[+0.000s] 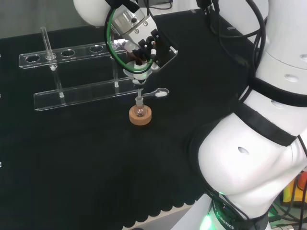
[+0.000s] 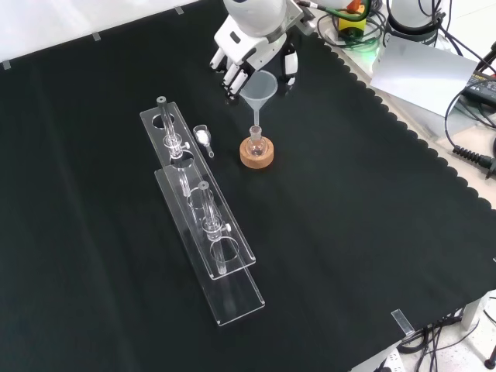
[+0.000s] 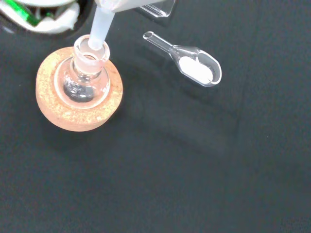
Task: Place the funnel on the round-bottom flask.
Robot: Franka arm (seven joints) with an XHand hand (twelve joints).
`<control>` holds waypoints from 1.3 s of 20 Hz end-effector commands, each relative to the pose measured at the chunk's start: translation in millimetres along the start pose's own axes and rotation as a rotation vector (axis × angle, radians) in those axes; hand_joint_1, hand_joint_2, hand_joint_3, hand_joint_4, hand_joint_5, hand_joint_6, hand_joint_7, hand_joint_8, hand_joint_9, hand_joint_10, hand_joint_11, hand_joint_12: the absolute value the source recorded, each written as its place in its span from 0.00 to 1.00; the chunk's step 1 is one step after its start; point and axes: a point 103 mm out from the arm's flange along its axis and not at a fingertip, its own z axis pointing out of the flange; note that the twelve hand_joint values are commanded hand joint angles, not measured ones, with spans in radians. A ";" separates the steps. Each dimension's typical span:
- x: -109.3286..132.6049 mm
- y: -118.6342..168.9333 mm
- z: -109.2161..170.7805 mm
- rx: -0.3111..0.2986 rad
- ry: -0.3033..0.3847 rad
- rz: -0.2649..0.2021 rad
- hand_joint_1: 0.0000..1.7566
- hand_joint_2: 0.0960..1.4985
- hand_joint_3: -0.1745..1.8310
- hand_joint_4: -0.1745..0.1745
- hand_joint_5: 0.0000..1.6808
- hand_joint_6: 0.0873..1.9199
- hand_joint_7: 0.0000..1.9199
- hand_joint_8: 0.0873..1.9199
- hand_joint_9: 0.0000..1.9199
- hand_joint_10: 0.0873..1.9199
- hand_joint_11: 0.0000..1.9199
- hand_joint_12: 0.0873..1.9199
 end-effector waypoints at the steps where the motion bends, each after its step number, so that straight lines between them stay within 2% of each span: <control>1: 2.7 6.2 1.6 -0.003 -0.001 -0.002 0.50 0.40 0.44 0.47 0.39 0.39 0.40 0.38 0.57 0.32 0.24 0.66; 26: -0.3 20.4 14.9 0.018 0.001 -0.010 0.50 0.40 0.44 0.46 0.39 0.39 0.39 0.38 0.56 0.32 0.24 0.66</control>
